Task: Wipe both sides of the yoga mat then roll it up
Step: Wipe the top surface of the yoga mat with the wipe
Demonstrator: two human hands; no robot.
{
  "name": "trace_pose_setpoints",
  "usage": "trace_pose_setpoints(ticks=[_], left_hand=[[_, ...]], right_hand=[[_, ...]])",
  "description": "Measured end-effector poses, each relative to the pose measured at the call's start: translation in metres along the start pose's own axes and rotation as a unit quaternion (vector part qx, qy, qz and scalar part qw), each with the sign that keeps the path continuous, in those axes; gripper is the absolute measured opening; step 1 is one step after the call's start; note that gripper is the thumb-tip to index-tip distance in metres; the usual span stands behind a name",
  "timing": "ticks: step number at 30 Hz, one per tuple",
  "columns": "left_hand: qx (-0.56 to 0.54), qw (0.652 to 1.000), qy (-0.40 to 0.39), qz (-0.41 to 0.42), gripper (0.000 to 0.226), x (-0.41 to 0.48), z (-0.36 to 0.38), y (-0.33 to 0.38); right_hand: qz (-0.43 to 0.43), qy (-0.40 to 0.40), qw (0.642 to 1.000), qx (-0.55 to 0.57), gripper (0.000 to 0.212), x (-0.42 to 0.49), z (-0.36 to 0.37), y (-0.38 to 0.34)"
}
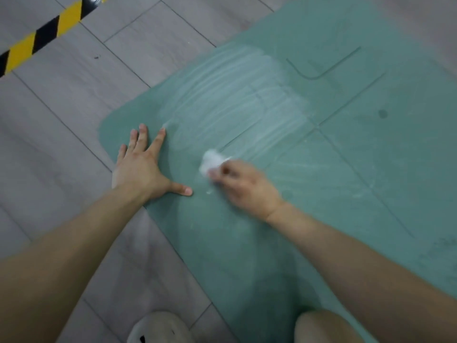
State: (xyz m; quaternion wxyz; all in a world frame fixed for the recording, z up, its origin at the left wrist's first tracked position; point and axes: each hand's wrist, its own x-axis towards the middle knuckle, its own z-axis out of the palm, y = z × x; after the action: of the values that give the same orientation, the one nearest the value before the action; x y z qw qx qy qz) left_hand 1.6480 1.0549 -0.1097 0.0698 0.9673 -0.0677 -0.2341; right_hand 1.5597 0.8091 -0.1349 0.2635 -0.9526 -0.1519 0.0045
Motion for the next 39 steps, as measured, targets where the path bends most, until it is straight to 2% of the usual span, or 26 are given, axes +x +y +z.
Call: trace_pose_setpoints(ticks=[1,3,5,7,9,11,13,15,16,18,20,21,23,25,26,27,29,30,31,32,34,35,36,37,38,39], left_hand=[[-0.011,1.000,0.023,0.001,0.166,-0.010,0.003,-0.002],[-0.037,0.996,0.082,0.001,0.140,-0.032,0.013,-0.007],[-0.074,0.989,0.125,0.002,0.109,-0.043,0.020,-0.014],[-0.096,0.983,0.154,0.005,0.078,-0.041,0.017,-0.023],[-0.107,0.979,0.173,-0.017,0.061,-0.032,0.008,-0.037],[-0.107,0.979,0.167,-0.043,0.056,-0.026,0.001,-0.051],[-0.105,0.984,0.136,-0.040,0.056,-0.025,-0.001,-0.062],[-0.098,0.990,0.103,-0.017,0.059,-0.026,-0.001,-0.067],[-0.097,0.991,0.095,-0.008,0.061,-0.026,-0.003,-0.068],[-0.095,0.992,0.088,0.000,0.062,-0.023,-0.008,-0.072],[-0.083,0.994,0.075,0.008,0.064,-0.020,-0.012,-0.075],[-0.081,0.994,0.071,0.010,0.065,-0.019,-0.013,-0.077],[-0.094,0.993,0.072,0.008,0.064,-0.019,-0.014,-0.078],[-0.112,0.990,0.088,0.002,0.053,-0.019,-0.015,-0.078],[-0.118,0.989,0.092,0.001,0.050,-0.019,-0.017,-0.077],[-0.122,0.988,0.090,0.003,0.050,-0.019,-0.020,-0.076],[-0.120,0.990,0.076,0.008,0.053,-0.019,-0.023,-0.076],[-0.113,0.991,0.068,0.012,0.054,-0.020,-0.023,-0.076],[-0.102,0.993,0.061,0.019,0.055,-0.022,-0.023,-0.077],[-0.091,0.994,0.057,0.025,0.056,-0.024,-0.021,-0.078],[-0.077,0.995,0.062,0.026,0.058,-0.030,-0.015,-0.076],[-0.072,0.995,0.067,0.023,0.058,-0.033,-0.012,-0.076],[-0.068,0.995,0.067,0.027,0.058,-0.037,-0.010,-0.074],[-0.069,0.995,0.066,0.034,0.058,-0.041,-0.008,-0.071],[-0.067,0.995,0.066,0.043,0.056,-0.047,-0.004,-0.068],[-0.061,0.994,0.064,0.057,0.056,-0.053,0.001,-0.066]], right_hand=[[0.074,0.047,0.995,-0.039,0.020,-0.001,-0.013,0.026],[0.224,0.182,0.954,-0.082,0.028,-0.003,-0.037,0.069],[0.262,0.234,0.933,-0.083,0.032,0.001,-0.030,0.066],[0.149,0.172,0.973,-0.033,0.035,0.007,0.005,0.011],[-0.046,0.039,0.998,0.023,0.045,0.006,0.040,-0.050],[-0.201,-0.056,0.978,0.018,0.050,0.014,0.057,-0.076],[-0.238,-0.036,0.970,-0.005,0.044,0.054,0.051,-0.058],[-0.154,0.067,0.984,-0.063,0.035,0.117,0.039,-0.030],[-0.072,0.108,0.987,-0.095,0.033,0.150,0.031,-0.017],[0.068,0.132,0.984,-0.097,0.031,0.205,0.023,0.001],[0.105,0.135,0.983,-0.060,0.028,0.221,0.030,-0.009],[0.066,0.126,0.989,-0.041,0.025,0.212,0.038,-0.026],[-0.090,0.039,0.995,0.013,0.021,0.169,0.053,-0.061],[-0.228,-0.074,0.970,0.037,0.021,0.134,0.055,-0.075],[-0.252,-0.090,0.963,0.031,0.021,0.140,0.049,-0.066],[-0.224,-0.061,0.973,0.011,0.021,0.158,0.043,-0.051],[-0.038,0.064,0.997,-0.037,0.023,0.206,0.029,-0.016],[0.064,0.103,0.992,-0.043,0.026,0.223,0.023,-0.008],[0.122,0.120,0.985,-0.036,0.028,0.231,0.027,-0.010],[0.110,0.110,0.987,-0.031,0.028,0.231,0.038,-0.026],[-0.047,0.002,0.999,-0.024,0.028,0.212,0.061,-0.059],[-0.130,-0.054,0.990,-0.017,0.030,0.202,0.067,-0.065],[-0.163,-0.081,0.983,-0.022,0.032,0.200,0.062,-0.063],[-0.143,-0.057,0.987,-0.035,0.033,0.207,0.054,-0.051],[-0.063,-0.001,0.997,-0.054,0.033,0.218,0.044,-0.035],[0.055,0.059,0.995,-0.061,0.033,0.227,0.032,-0.018]])
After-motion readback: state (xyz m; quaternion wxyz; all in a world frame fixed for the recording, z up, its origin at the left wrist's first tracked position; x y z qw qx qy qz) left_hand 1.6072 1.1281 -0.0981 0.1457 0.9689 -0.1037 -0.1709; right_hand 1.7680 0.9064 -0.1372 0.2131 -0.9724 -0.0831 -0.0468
